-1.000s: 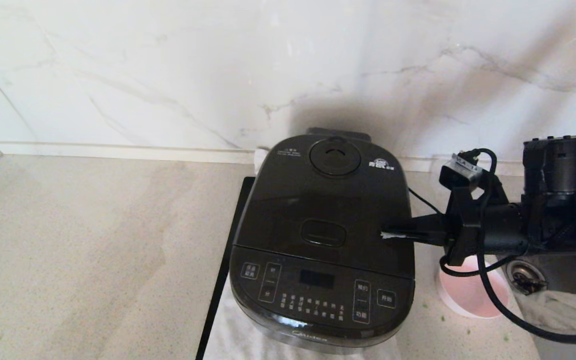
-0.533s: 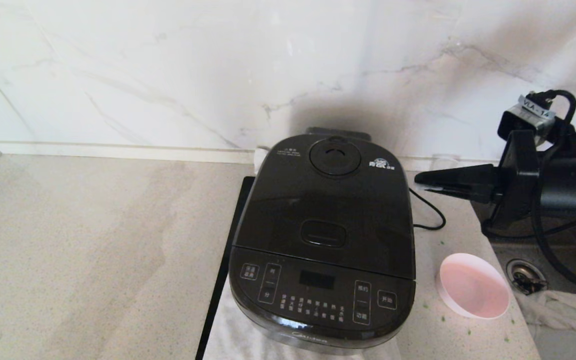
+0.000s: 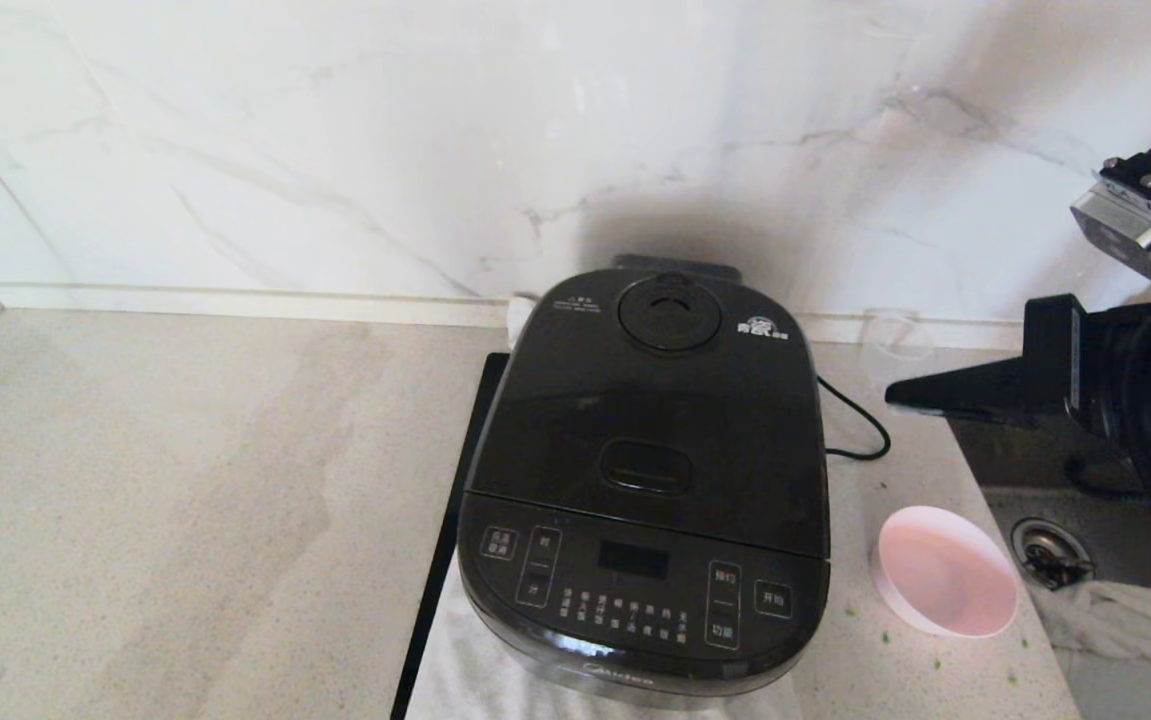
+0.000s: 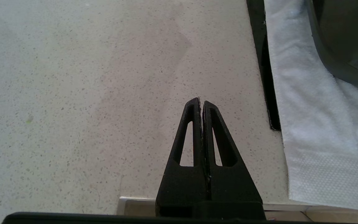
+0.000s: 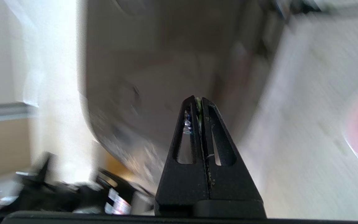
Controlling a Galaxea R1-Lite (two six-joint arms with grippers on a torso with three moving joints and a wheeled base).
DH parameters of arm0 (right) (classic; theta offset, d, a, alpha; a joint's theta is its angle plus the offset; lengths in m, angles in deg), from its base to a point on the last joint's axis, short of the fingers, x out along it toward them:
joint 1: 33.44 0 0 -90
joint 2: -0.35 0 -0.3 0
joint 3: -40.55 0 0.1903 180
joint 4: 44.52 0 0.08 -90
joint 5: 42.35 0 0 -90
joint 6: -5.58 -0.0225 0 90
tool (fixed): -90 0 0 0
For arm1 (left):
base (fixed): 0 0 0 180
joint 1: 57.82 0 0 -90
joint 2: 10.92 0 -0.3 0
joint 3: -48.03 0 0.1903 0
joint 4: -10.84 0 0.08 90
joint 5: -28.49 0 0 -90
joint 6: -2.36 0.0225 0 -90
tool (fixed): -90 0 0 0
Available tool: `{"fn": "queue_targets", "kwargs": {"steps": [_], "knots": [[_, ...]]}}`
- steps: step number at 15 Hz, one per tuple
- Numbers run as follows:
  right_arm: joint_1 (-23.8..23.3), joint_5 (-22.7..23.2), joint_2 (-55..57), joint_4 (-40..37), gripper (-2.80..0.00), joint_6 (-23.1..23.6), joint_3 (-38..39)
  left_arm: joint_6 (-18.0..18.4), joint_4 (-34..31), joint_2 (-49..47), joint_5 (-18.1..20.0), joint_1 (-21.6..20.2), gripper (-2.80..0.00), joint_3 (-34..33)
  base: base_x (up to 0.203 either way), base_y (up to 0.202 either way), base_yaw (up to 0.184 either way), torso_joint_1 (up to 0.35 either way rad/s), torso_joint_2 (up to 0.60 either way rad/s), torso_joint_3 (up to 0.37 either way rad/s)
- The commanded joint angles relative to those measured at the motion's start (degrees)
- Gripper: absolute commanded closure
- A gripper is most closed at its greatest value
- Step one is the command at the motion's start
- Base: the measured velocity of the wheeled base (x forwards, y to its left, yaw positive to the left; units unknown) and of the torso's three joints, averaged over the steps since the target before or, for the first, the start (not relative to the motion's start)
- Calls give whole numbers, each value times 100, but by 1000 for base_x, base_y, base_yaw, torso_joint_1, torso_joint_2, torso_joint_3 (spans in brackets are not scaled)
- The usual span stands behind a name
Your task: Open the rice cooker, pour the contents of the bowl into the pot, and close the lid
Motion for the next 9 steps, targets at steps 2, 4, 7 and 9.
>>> {"fn": "queue_targets", "kwargs": {"steps": [2,4,7,9], "knots": [[768,-294,-320,-628,0,-185,-83,2,-2,4,0,2,0,0,0,0,0,0,0,0],[1156,-288,-351,-894,0,-479,259,2,-2,4,0,2,0,0,0,0,0,0,0,0],[1295,262,-414,-897,0,-672,612,2,-2,4,0,2,0,0,0,0,0,0,0,0],[1330,583,-359,-884,0,-625,698,2,-2,4,0,2,0,0,0,0,0,0,0,0]]}}
